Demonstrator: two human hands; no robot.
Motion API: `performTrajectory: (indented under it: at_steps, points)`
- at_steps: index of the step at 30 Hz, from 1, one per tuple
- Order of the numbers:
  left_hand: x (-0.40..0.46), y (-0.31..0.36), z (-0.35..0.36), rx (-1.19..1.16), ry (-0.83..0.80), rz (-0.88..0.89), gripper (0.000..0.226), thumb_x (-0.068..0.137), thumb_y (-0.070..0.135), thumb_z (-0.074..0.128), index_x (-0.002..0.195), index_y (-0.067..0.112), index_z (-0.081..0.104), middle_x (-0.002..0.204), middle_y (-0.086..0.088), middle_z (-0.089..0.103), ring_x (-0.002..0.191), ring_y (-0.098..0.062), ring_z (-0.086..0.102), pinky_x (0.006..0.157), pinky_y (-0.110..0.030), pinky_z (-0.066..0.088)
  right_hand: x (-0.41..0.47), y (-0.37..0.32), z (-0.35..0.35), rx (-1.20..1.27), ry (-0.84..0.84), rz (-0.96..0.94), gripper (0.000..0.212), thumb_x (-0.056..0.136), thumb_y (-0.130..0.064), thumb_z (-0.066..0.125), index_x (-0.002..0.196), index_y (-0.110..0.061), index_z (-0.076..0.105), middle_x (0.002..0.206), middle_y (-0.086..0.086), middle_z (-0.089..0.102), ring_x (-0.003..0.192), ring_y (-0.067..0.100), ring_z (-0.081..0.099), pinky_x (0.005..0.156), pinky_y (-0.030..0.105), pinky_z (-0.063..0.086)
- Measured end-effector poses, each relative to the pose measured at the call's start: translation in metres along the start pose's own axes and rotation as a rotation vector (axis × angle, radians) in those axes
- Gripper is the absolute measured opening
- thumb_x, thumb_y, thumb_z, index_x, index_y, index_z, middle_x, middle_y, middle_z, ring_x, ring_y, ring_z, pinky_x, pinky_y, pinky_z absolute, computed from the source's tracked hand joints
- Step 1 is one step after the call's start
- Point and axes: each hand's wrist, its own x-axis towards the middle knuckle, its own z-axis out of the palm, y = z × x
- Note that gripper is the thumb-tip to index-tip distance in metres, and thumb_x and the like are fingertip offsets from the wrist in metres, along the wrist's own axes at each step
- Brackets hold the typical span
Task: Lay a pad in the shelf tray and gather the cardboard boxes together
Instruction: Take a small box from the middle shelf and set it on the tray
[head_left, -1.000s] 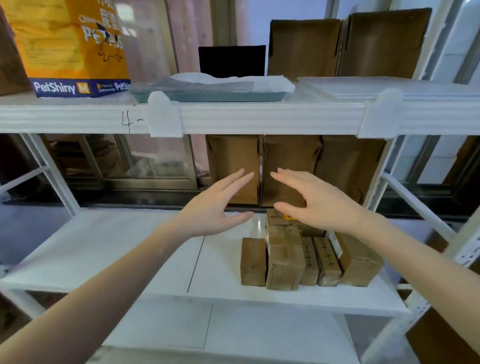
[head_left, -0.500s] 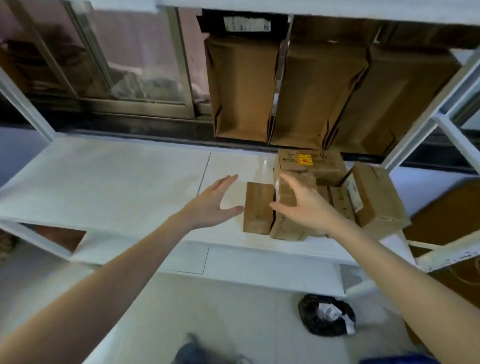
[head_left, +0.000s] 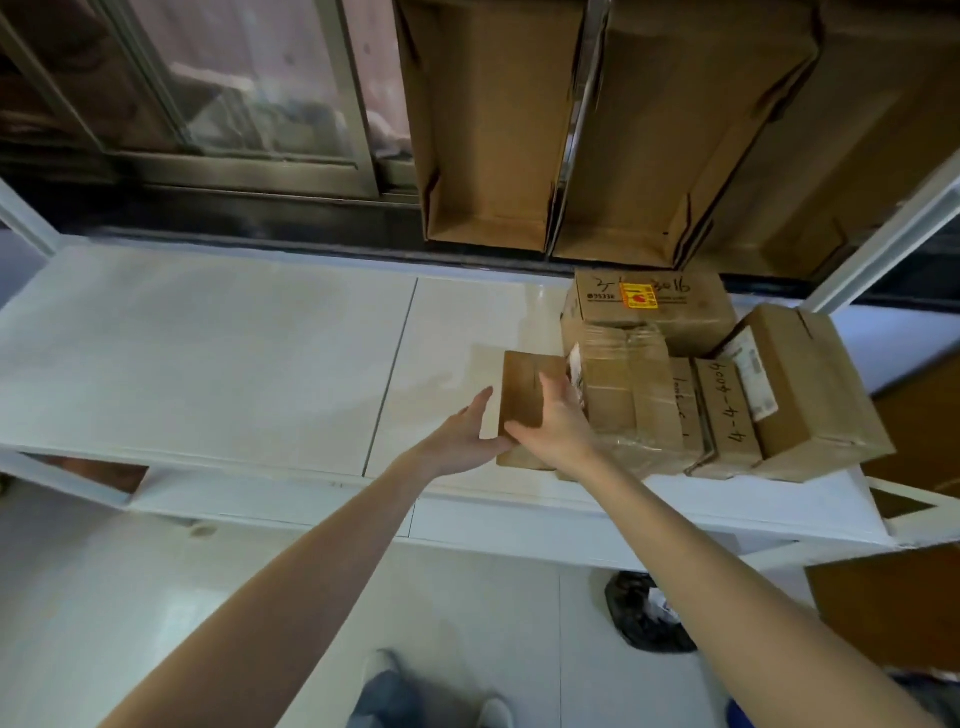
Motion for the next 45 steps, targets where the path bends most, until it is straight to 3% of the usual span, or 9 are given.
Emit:
performTrajectory:
  at_steps: [7,10,18,21,24,29,33,37,45]
  points:
    - [0.002,0.000,0.009,-0.172,-0.086,0.003,0.085,0.074,0.024,0.067,0.144,0.030,0.020,0.132,0.005,0.050,0.123,-0.018,0.050,0.106,-0.040,0.040,0.010,0.003,0.016,0.030,0.088,0.092,0.085,0.078,-0.041,0.066,0.143,-0.012,0.018,0.145,0.021,0.029,0.134,0.039,0.027,0.108,0.042,0.030]
    - [-0.004,-0.003,0.007,-0.244,-0.076,-0.012,0.091,0.081,0.007,0.060,0.150,0.023,0.004,0.142,0.004,0.040,0.131,-0.016,0.041,0.104,-0.033,0.038,0.010,0.001,0.016,0.059,0.139,0.073,0.085,0.072,-0.047,0.068,0.137,-0.013,0.024,0.132,0.016,0.047,0.130,0.036,0.035,0.104,0.042,0.029]
    - [-0.035,0.007,-0.002,-0.316,0.055,0.137,0.090,0.082,-0.004,0.051,0.149,0.026,-0.002,0.136,0.002,0.048,0.128,-0.013,0.042,0.092,-0.026,0.037,-0.004,-0.026,-0.003,-0.042,0.195,-0.070,0.099,0.064,-0.049,0.075,0.140,-0.027,0.014,0.140,0.013,0.020,0.133,0.039,0.026,0.102,0.049,0.039]
    - [-0.056,0.019,-0.016,-0.307,0.199,0.238,0.086,0.083,-0.002,0.052,0.148,0.029,0.006,0.125,0.005,0.055,0.117,-0.011,0.048,0.100,-0.034,0.039,-0.013,-0.035,-0.022,-0.082,0.156,-0.121,0.105,0.064,-0.046,0.076,0.142,-0.032,0.008,0.143,0.013,0.018,0.136,0.040,0.020,0.107,0.051,0.034]
    - [-0.079,0.033,-0.035,-0.144,0.314,0.320,0.079,0.085,0.002,0.052,0.147,0.031,0.012,0.115,0.012,0.062,0.111,-0.008,0.053,0.097,-0.025,0.037,-0.032,-0.046,-0.053,-0.093,0.132,-0.228,0.102,0.068,-0.041,0.075,0.144,-0.032,0.007,0.146,0.010,0.019,0.136,0.037,0.022,0.108,0.049,0.032]
    - [-0.124,0.071,-0.069,0.166,0.555,0.505,0.061,0.086,0.005,0.058,0.139,0.022,0.034,0.133,0.004,0.049,0.125,-0.010,0.042,0.101,-0.018,0.032,-0.087,-0.074,-0.111,-0.191,0.142,-0.446,0.105,0.065,-0.036,0.078,0.145,-0.033,0.009,0.148,0.004,0.022,0.134,0.027,0.028,0.107,0.046,0.034]
    - [-0.167,0.109,-0.104,0.447,0.535,0.688,0.087,0.074,0.023,0.077,0.144,0.022,0.025,0.148,0.002,0.027,0.136,-0.012,0.026,0.115,-0.034,0.026,-0.136,-0.097,-0.154,-0.365,0.152,-0.655,0.104,0.064,-0.038,0.076,0.145,-0.033,0.011,0.148,-0.004,0.022,0.131,0.021,0.030,0.105,0.042,0.032]
    - [-0.217,0.144,-0.129,0.665,0.430,0.622,0.115,0.068,0.043,0.080,0.150,0.026,0.002,0.159,0.008,0.000,0.145,-0.009,0.000,0.117,-0.027,0.008,-0.188,-0.119,-0.194,-0.456,0.117,-0.795,0.099,0.066,-0.040,0.073,0.142,-0.041,0.009,0.146,-0.013,0.019,0.130,0.012,0.026,0.108,0.040,0.029]
    - [-0.311,0.201,-0.155,0.642,0.476,0.718,0.099,0.062,0.046,0.083,0.142,0.038,0.026,0.132,0.018,0.032,0.122,-0.002,0.035,0.103,-0.020,0.032,-0.273,-0.140,-0.260,-0.408,0.102,-0.940,0.088,0.074,-0.035,0.072,0.139,-0.048,0.014,0.135,-0.027,0.023,0.123,-0.003,0.028,0.099,0.023,0.039]
